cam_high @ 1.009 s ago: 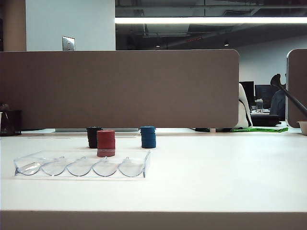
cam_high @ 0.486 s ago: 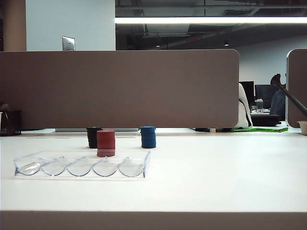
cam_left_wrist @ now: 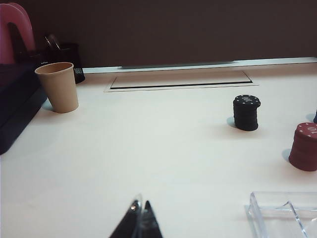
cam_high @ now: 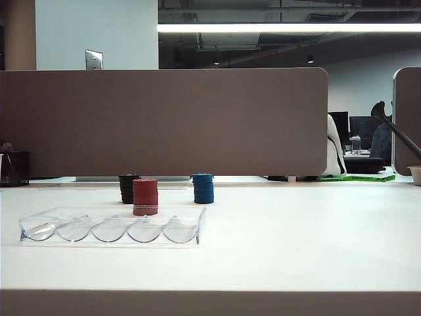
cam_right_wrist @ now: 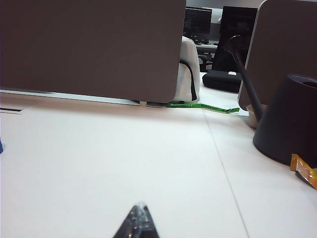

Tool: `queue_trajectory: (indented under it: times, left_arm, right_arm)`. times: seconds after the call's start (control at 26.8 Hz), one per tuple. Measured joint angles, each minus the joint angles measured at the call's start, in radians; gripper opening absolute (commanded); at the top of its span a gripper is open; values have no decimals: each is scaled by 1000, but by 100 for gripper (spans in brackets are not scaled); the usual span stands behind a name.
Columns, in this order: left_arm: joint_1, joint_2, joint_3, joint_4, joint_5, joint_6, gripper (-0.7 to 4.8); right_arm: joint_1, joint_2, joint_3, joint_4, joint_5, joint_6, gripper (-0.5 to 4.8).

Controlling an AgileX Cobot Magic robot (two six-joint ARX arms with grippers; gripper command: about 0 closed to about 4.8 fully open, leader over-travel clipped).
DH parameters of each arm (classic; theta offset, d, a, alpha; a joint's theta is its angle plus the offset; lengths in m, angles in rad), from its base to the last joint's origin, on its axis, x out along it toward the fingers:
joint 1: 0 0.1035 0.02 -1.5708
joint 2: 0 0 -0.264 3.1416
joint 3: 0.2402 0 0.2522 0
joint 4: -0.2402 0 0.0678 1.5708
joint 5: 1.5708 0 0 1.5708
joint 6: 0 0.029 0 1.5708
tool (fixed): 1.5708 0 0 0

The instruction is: Pick up the chip in the box and place it on the pile of chips with the same color.

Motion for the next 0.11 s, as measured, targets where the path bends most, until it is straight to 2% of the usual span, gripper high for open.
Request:
queue_trajectory:
  times: [0.11]
  left_arm:
    - [0,0,0,0,0,0,-5]
  right_arm:
    - [0,0,0,0,0,0,-6]
